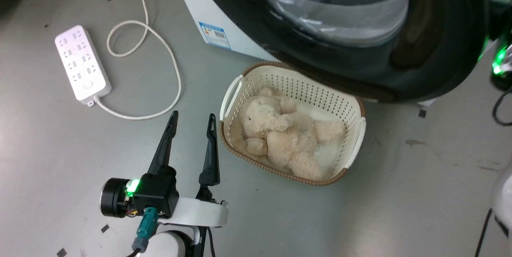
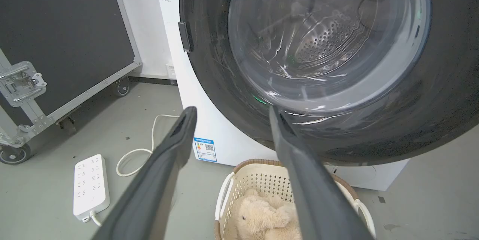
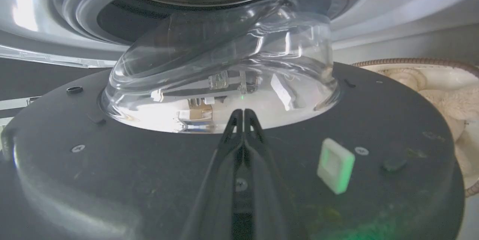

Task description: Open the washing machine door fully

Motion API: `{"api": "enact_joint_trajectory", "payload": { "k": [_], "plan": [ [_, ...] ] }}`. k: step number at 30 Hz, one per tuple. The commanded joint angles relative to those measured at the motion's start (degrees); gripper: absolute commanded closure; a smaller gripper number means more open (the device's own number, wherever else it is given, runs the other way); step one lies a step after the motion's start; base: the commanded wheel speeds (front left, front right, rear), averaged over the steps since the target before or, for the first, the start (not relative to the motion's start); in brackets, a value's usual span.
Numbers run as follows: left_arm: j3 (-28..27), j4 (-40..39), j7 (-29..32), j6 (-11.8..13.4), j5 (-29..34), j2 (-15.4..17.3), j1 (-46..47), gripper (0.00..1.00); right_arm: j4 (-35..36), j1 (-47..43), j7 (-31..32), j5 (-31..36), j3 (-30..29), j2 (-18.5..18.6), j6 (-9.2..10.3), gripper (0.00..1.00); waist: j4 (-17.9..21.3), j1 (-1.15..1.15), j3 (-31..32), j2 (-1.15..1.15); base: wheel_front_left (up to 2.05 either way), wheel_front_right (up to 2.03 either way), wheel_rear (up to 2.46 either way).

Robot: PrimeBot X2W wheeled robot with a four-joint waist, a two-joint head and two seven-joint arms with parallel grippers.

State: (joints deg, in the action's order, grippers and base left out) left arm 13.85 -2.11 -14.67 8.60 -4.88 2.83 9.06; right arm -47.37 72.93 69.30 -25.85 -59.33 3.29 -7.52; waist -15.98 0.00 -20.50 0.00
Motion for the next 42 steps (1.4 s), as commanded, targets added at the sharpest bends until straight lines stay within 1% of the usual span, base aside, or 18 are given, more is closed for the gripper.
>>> {"api": "enact_joint_trajectory", "payload": {
  "k": [1, 5, 11, 17, 21, 24, 27, 30, 33, 36, 38, 40, 41, 42],
  "plan": [
    [0.06, 0.09, -0.33, 0.23, 0.03, 0.05, -0.57, 0.0, -0.82, -1.07, 0.49, -0.87, 0.14, -0.41, 0.03, 1.0, 0.3, 0.0, 0.97, 0.0, 0.0, 0.0, 0.0],
    [-0.19, 0.9, -0.33, -0.13, 0.48, 0.05, -1.87, 0.0, -3.42, -5.73, 1.21, -4.77, 4.97, -0.41, 0.03, 1.0, 0.76, 0.0, 3.76, 0.0, 0.0, 0.0, 0.0],
    [-1.21, 1.58, -0.33, -0.93, 1.42, 0.05, -4.33, 0.0, -7.28, -11.96, 1.39, -13.73, 14.84, -0.41, 0.03, 1.0, 1.36, 0.0, 7.67, 0.0, 0.0, 0.0, 0.0],
    [-1.75, 2.45, -0.33, -1.94, 1.89, 0.05, -6.6, 0.0, -9.78, -17.07, 1.94, -24.37, 26.83, -0.41, 0.03, 1.0, 1.58, 0.0, 10.35, 0.0, 0.0, 0.0, 0.0],
    [-1.46, 3.62, -0.33, -2.98, 2.12, 0.06, -7.93, 0.0, -9.78, -20.79, 2.27, -33.4, 36.57, -0.41, 0.03, 1.0, 1.36, 0.0, 11.52, 0.0, 0.0, 0.0, 0.0],
    [-1.37, 4.22, -0.33, -3.49, 2.29, 0.07, -8.79, 0.0, -8.15, -24.08, 1.94, -41.23, 44.77, -0.41, 0.03, 1.0, 1.13, 0.0, 12.2, 0.0, 0.0, 0.0, 0.0],
    [-1.48, 4.55, -0.33, -3.7, 2.25, 0.06, -9.41, 0.0, -4.66, -28.13, 0.53, -49.25, 53.62, -0.41, 0.03, 1.0, 0.97, 0.0, 12.67, 0.0, 0.0, 0.0, 0.0],
    [-1.42, 5.17, -0.33, -4.22, 1.86, 0.06, -10.12, 0.0, -0.32, -32.69, -2.33, -56.37, 62.4, -0.41, 0.03, 1.0, 0.95, 0.0, 13.11, 0.0, 0.0, 0.0, 0.0],
    [-1.46, 5.45, -0.33, -4.76, 1.58, 0.06, -10.45, 0.0, 4.42, -36.67, -6.25, -60.95, 70.05, -0.41, 0.03, 1.0, 1.14, 0.0, 13.37, 0.0, 0.0, 0.0, 0.0],
    [-1.93, 5.31, -0.33, -5.0, 1.23, 0.06, -10.67, 0.0, 7.9, -39.15, -10.7, -63.33, 74.62, -0.41, 0.03, 1.0, 1.63, 0.0, 13.53, 0.0, 0.0, 0.0, 0.0],
    [-2.43, 5.15, -0.33, -5.23, 0.94, 0.06, -10.76, 0.0, 9.03, -39.92, -13.46, -63.77, 75.7, -0.41, 0.03, 1.0, 2.08, 0.0, 13.73, 0.0, 0.0, 0.0, 0.0],
    [-3.12, 5.04, -0.33, -5.54, 0.69, 0.11, -10.84, 0.0, 9.62, -40.31, -16.2, -63.45, 75.48, -0.41, 0.03, 1.0, 2.67, 0.0, 14.06, 0.0, 0.0, 0.0, 0.0],
    [-3.58, 4.97, -0.33, -5.71, 0.54, 0.22, -10.88, 0.0, 10.05, -40.34, -17.9, -62.77, 75.06, -0.26, 0.03, 0.87, 3.03, 0.0, 14.26, 0.0, 0.0, 0.0, 0.0],
    [-4.12, 4.95, -0.33, -5.89, 0.36, 0.37, -10.92, 0.0, 10.77, -40.39, -19.67, -61.94, 74.56, 0.14, 0.03, 0.2, 3.43, 0.0, 14.48, 0.0, 0.0, 0.0, 0.0]
  ]
}}
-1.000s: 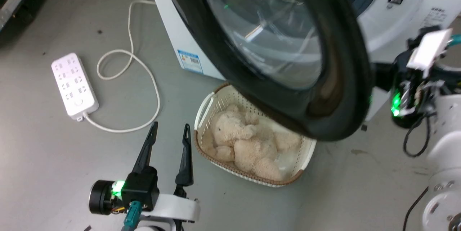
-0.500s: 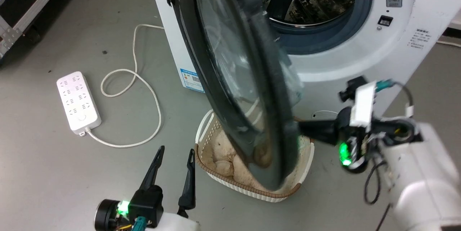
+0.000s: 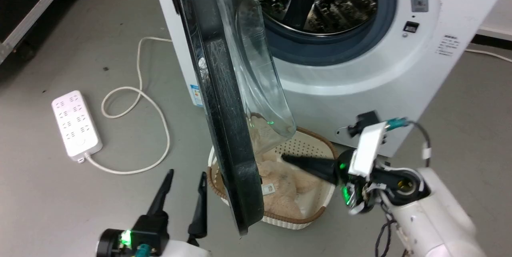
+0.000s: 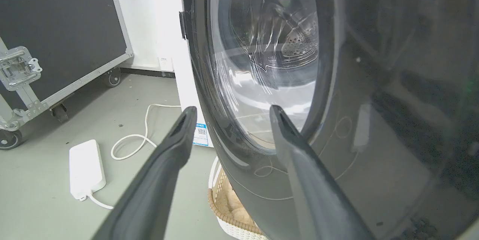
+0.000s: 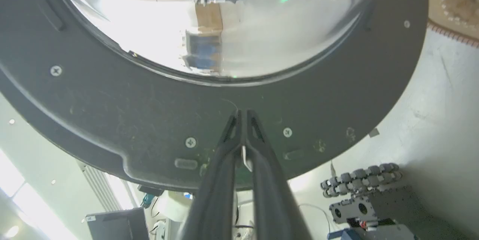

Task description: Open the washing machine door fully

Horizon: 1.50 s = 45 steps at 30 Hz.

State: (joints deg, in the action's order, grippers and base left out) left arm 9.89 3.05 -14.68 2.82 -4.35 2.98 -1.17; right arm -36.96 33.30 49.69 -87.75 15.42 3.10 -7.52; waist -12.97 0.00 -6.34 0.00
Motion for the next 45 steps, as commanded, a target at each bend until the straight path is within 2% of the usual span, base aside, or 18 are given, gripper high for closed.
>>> {"api": "enact_joint_trajectory", "payload": {
  "k": [1, 4, 8, 13, 16, 18, 20, 21, 23, 25, 26, 32, 37, 45],
  "plan": [
    [-0.75, -0.32, -0.32, -0.32, -0.46, 0.32, -0.74, 0.0, 1.31, -0.88, -1.83, 0.76, -0.81, 0.81, 0.03, 0.0, 0.86, 0.0, 0.53, 0.0, 0.0, 0.0, 0.0],
    [-2.96, -0.57, -0.32, -1.28, -2.23, 0.39, -0.79, 0.0, 5.85, -1.6, -9.7, 4.83, -3.4, 3.31, 0.03, 0.0, 2.12, 0.0, 1.21, 0.0, 0.0, 0.0, 0.0],
    [-5.16, -0.61, -0.32, -2.66, -2.99, 1.03, -0.58, 0.0, 16.32, -4.94, -22.0, 14.24, -5.38, 7.73, 0.03, 0.0, 3.85, 0.0, 2.33, 0.0, 0.0, 0.0, 0.0],
    [-7.29, -1.24, -0.32, -4.11, -3.38, 1.7, -1.47, 0.0, 27.69, -11.16, -39.19, 31.68, -5.38, 13.67, 0.03, 0.0, 6.88, 0.0, 3.46, 0.0, 0.0, 0.0, 0.0],
    [-8.19, -1.45, -0.32, -4.86, -3.55, 1.85, -2.11, 0.0, 30.6, -15.2, -48.57, 45.0, -5.14, 16.44, 0.03, 0.0, 8.31, 0.0, 3.82, 0.0, 0.0, 0.0, 0.0],
    [-8.75, -1.49, -0.32, -5.13, -3.58, 1.88, -2.56, 0.0, 31.85, -17.99, -53.54, 53.55, -6.35, 16.54, 0.03, 0.0, 9.18, 0.0, 4.01, 0.0, 0.0, 0.0, 0.0],
    [-9.19, -1.51, -0.32, -5.45, -3.71, 1.87, -3.09, 0.0, 33.0, -21.14, -57.02, 60.24, -8.85, 14.53, 0.03, 0.0, 9.96, 0.0, 4.22, 0.0, 0.0, 0.0, 0.0],
    [-9.41, -1.57, -0.32, -5.51, -3.7, 1.85, -3.34, 0.0, 33.79, -22.88, -58.25, 63.06, -9.8, 13.25, 0.03, 0.0, 10.28, 0.0, 4.32, 0.0, 0.0, 0.0, 0.0],
    [-10.31, -1.89, -0.32, -5.74, -3.92, 1.71, -4.32, 0.0, 35.98, -30.29, -61.93, 72.6, -13.27, 8.01, 0.03, 0.0, 11.49, 0.0, 4.6, 0.0, 0.0, 0.0, 0.0],
    [-10.44, -1.88, -0.32, -5.82, -3.89, 1.67, -4.5, 0.0, 36.06, -32.03, -62.39, 74.57, -14.05, 6.7, 0.03, 0.0, 11.61, 0.0, 4.63, 0.0, 0.0, 0.0, 0.0],
    [-10.67, -1.82, -0.32, -5.95, -3.65, 1.66, -4.76, 0.0, 36.47, -34.92, -63.12, 77.21, -15.89, 3.73, 0.03, 0.0, 11.96, 0.0, 4.66, 0.0, 0.0, 0.0, 0.0],
    [-11.23, -1.57, -0.32, -6.36, -3.46, 1.54, -4.87, 0.0, 37.86, -38.82, -64.26, 81.39, -18.59, 0.51, 0.03, 0.0, 12.37, 0.0, 4.75, 0.0, 0.0, 0.0, 0.0],
    [-11.5, -1.36, -0.32, -6.68, -2.94, 1.46, -4.76, 0.0, 38.43, -39.67, -64.6, 82.38, -19.96, -0.17, 0.03, 0.0, 12.8, 0.0, 5.0, 0.0, 0.0, 0.0, 0.0],
    [-12.36, -2.7, -0.32, -6.58, -2.87, 1.0, -4.63, 0.0, 38.93, -38.88, -64.67, 78.33, -20.25, -0.21, 0.03, 0.0, 13.24, 0.0, 4.85, 0.0, 0.0, 0.0, 0.0]
  ]
}}
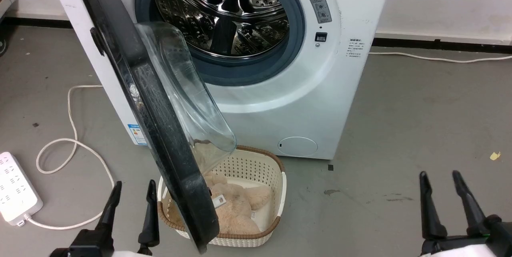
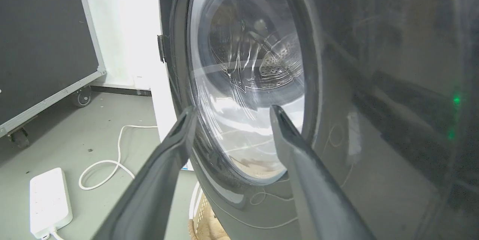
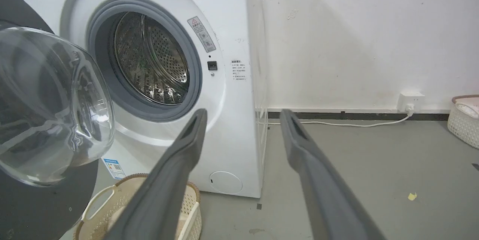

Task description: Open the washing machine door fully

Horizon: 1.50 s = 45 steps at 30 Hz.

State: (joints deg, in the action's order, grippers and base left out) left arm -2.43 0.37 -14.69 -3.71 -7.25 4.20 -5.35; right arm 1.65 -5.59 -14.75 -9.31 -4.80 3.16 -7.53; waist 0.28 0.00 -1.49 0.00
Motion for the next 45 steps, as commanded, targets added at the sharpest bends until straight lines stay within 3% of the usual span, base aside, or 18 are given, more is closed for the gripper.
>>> {"api": "enact_joint_trajectory", "payload": {
  "k": [1, 3, 11, 16, 21, 26, 32, 38, 45],
  "plan": [
    [-0.09, -0.18, -0.3, 0.01, 0.1, -0.29, -0.45, 0.16, 0.44, 0.16, -0.23, -0.31, 0.05, -0.27, 0.04, 0.0, -0.01, 0.0, -0.04, 0.0, 0.0, 0.0, 0.0],
    [-0.15, -0.49, -0.3, 0.13, 0.3, -0.41, -0.43, 1.0, 0.56, 0.34, -0.24, -0.44, 0.18, -0.27, 0.04, 0.0, -0.08, 0.0, -0.09, 0.0, 0.0, 0.0, 0.0],
    [-3.67, -5.31, -0.3, 2.22, -2.38, -0.98, 0.34, 1.0, 0.37, 0.49, -0.24, -1.14, -0.1, -0.27, 0.04, 0.0, -0.67, 0.0, 0.31, 0.0, 0.0, 0.0, 0.0],
    [-7.83, -14.28, -0.3, 4.71, -5.61, -1.24, 3.05, 1.0, 0.52, 0.73, -0.24, -1.44, -0.56, -0.28, 0.04, 0.0, -0.92, 0.0, 0.89, 0.0, 0.0, 0.0, 0.0],
    [-7.05, -23.56, -0.3, 5.42, -5.62, -1.3, 6.41, 1.0, 0.49, 0.85, -0.24, -1.51, -0.63, -0.28, 0.04, 0.0, -0.96, 0.0, 1.28, 0.0, 0.0, 0.0, 0.0],
    [-1.86, -28.4, 0.64, 5.61, -4.15, -1.31, 8.28, 1.0, 0.13, 0.89, -0.25, -2.12, -0.37, -0.28, 0.04, 0.0, -0.68, 0.0, 1.67, 0.0, 0.0, 0.0, 0.0],
    [9.36, -29.41, 5.63, 5.6, -2.31, -1.31, 7.73, 1.0, -0.13, 1.07, -0.25, -2.88, -0.32, -0.28, 0.04, 0.0, -0.16, 0.0, 1.83, 0.0, 0.0, 0.0, 0.0],
    [20.31, -24.39, 7.73, 6.37, -3.59, -1.32, 3.2, 1.0, -0.35, 1.27, -0.25, -3.55, -0.29, -0.28, 0.04, 0.0, -0.06, 0.0, 1.43, 0.0, 0.0, 0.0, 0.0],
    [24.56, -13.0, 10.56, 6.96, -8.61, -1.3, 0.61, 1.0, -0.75, 1.43, -0.25, -4.18, 0.5, -0.28, 0.04, 0.0, -0.21, 0.0, 0.51, 0.0, 0.0, 0.0, 0.0]
  ]
}}
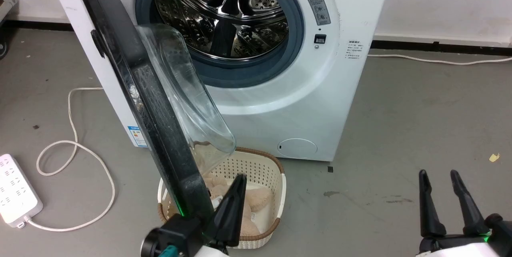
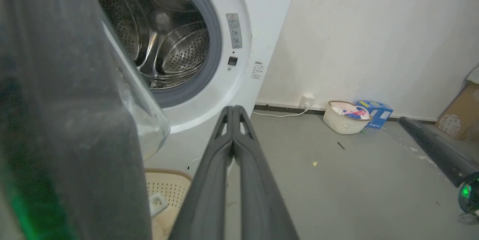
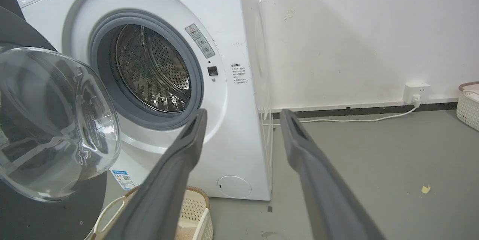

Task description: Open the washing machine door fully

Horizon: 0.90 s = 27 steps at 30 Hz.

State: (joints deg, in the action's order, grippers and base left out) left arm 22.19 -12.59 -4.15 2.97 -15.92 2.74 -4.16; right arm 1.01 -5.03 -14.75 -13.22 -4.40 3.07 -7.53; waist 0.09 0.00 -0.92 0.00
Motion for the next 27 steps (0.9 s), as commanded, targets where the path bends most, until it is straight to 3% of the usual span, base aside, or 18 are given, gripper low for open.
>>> {"api": "enact_joint_trajectory", "payload": {
  "k": [1, 12, 27],
  "plan": [
    [-0.11, 1.52, 0.45, 0.33, 0.18, 0.4, -0.37, 1.0, -0.2, 0.92, -0.25, -0.38, 0.32, -0.19, 0.04, 0.0, -0.05, 0.0, -0.16, 0.0, 0.0, 0.0, 0.0],
    [-3.59, 10.0, 0.05, 2.22, -0.67, 1.94, 0.56, 1.0, -0.69, 0.3, -0.25, -0.59, 1.19, -0.19, 0.04, 0.0, -3.38, 0.0, -0.22, 0.0, 0.0, 0.0, 0.0],
    [-9.82, 9.21, 0.0, 4.52, -2.48, 6.93, -1.51, 1.0, -1.83, -0.25, -0.25, -0.88, 3.64, -0.19, 0.04, 0.0, -17.21, 0.0, 0.74, 0.0, 0.0, 0.0, 0.0]
  ]
}}
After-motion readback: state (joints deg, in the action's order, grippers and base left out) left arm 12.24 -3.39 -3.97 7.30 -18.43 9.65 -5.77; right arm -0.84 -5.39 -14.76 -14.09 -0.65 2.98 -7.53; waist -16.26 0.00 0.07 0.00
